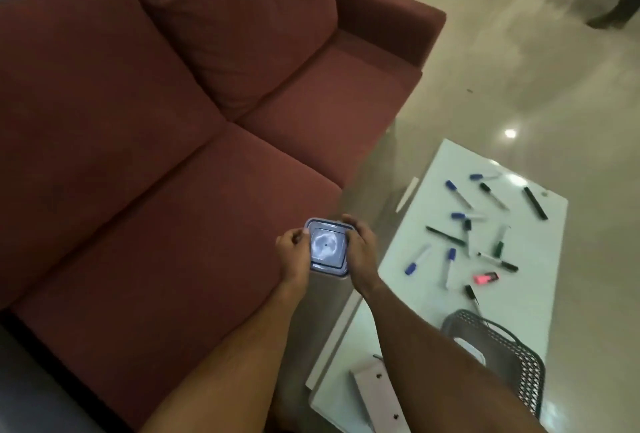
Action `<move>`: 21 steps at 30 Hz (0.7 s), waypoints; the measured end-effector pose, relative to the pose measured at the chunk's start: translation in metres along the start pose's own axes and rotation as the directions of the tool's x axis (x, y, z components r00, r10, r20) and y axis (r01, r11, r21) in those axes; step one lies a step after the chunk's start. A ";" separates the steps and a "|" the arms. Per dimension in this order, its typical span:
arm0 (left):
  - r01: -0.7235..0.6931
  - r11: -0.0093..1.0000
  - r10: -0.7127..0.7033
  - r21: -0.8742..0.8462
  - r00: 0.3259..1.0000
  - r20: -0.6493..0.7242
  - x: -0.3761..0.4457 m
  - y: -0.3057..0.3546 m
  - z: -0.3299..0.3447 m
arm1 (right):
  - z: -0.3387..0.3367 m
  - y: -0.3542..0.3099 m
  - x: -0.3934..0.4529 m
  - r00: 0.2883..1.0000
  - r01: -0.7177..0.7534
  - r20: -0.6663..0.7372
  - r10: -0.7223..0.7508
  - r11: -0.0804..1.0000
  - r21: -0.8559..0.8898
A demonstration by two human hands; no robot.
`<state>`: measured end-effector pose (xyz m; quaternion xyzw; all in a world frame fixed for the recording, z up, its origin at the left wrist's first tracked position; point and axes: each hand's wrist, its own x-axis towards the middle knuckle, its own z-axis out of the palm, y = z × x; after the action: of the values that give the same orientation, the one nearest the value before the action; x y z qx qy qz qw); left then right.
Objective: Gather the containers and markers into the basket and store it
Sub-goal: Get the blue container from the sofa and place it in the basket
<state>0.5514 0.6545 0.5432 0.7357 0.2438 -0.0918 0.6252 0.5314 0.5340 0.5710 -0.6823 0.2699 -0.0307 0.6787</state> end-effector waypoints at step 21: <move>-0.206 0.969 0.183 0.135 0.969 0.169 -0.254 -0.146 0.280 | -0.372 0.145 -0.075 0.932 -0.057 -0.362 0.005 0.990 -0.133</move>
<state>0.3102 0.3366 0.4713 0.7921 0.1132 -0.1051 0.5905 0.2681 0.2361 0.4876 -0.7070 0.4020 -0.1255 0.5681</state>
